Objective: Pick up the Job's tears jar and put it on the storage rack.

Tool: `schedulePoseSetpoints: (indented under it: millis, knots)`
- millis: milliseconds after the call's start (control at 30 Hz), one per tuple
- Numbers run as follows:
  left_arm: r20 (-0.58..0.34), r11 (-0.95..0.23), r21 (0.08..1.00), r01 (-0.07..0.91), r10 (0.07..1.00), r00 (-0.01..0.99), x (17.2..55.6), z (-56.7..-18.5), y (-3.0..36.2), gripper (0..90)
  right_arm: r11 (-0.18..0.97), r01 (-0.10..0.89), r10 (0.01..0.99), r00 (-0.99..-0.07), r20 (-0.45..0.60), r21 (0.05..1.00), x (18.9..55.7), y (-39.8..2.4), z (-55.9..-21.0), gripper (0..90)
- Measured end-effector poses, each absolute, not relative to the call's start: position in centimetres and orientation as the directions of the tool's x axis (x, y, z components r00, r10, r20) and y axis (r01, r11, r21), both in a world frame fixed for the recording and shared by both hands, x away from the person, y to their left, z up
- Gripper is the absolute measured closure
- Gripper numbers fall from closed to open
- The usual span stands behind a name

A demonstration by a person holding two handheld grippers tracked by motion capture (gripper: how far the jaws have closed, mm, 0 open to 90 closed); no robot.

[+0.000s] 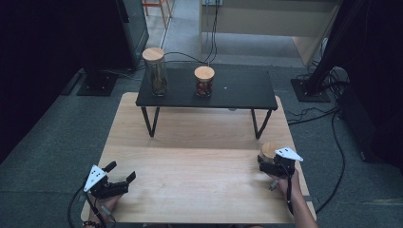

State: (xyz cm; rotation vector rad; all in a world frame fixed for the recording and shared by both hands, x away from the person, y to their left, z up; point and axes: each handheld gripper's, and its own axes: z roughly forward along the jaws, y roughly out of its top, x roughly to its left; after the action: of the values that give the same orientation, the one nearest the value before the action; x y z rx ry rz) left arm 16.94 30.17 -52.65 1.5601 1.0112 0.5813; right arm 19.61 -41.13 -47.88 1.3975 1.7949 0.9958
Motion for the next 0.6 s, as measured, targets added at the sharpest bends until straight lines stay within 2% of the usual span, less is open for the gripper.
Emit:
schedulePoseSetpoints:
  millis: [600]
  knots:
    - [-0.157, 0.003, 0.957, 0.290, 0.848, 0.507, 16.88, -52.69, 30.14, 0.2, 0.094, 0.466, 0.979, -0.203, 0.003, 0.880, 19.24, -41.37, -47.86, 24.7]
